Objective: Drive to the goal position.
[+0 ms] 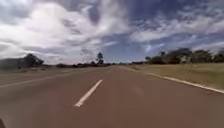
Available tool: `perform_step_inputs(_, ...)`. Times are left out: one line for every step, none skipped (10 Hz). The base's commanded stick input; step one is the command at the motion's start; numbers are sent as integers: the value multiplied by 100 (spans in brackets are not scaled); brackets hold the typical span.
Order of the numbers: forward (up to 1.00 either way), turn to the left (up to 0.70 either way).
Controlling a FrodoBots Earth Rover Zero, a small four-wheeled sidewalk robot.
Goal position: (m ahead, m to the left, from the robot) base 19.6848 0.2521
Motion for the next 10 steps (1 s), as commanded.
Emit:
perform_step_inputs(100, -25)
perform_step_inputs(100, -31)
perform_step_inputs(100, -36)
perform_step_inputs(100, 0)
perform_step_inputs(100, 0)
perform_step_inputs(100, 0)
perform_step_inputs(100, 0)
perform_step_inputs(100, 0)
perform_step_inputs(100, 0)
perform_step_inputs(100, 0)
